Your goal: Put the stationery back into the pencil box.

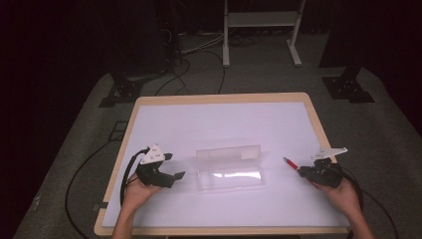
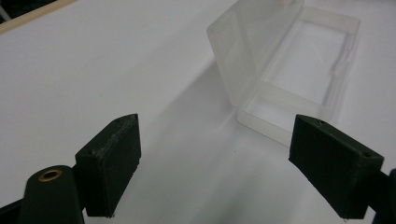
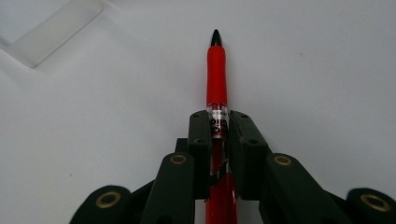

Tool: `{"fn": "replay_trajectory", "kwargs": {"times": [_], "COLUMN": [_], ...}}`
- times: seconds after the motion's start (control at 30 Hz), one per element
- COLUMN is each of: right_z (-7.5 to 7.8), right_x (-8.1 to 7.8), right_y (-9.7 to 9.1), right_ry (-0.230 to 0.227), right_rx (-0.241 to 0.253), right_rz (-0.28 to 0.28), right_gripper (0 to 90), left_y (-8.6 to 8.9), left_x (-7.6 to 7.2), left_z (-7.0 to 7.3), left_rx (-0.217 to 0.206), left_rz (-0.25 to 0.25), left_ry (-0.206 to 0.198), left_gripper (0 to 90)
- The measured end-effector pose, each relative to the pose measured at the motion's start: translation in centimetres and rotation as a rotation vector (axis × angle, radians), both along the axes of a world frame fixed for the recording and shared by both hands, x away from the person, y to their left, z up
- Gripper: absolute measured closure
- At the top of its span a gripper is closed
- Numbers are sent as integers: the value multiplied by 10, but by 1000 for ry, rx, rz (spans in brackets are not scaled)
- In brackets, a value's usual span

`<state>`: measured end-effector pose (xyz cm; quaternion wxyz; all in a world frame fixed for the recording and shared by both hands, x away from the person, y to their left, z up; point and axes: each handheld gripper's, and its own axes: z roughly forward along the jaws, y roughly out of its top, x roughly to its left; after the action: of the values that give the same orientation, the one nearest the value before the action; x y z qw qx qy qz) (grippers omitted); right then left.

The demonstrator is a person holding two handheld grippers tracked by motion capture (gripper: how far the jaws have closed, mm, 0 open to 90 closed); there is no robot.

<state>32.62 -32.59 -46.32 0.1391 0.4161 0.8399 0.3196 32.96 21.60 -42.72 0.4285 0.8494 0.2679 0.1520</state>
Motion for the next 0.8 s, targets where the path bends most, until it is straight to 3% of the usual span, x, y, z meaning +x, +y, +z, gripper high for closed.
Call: {"fn": "replay_trajectory", "kwargs": {"times": [0.1, 0.57, 0.8], "right_z": [4, 26, 40], "right_x": [-2, -6, -9], "right_y": [0, 17, 32], "right_ry": [4, -14, -45], "right_rx": [24, 46, 64], "right_rz": [7, 60, 123], "right_gripper": [787, 787, 787], "left_y": [2, 5, 10], "left_x": [0, 1, 2], "left_z": [-1, -1, -1], "left_rx": [-1, 1, -11], "left_rz": [7, 20, 33], "left_ry": [9, 11, 17], "left_gripper": [153, 136, 135]}}
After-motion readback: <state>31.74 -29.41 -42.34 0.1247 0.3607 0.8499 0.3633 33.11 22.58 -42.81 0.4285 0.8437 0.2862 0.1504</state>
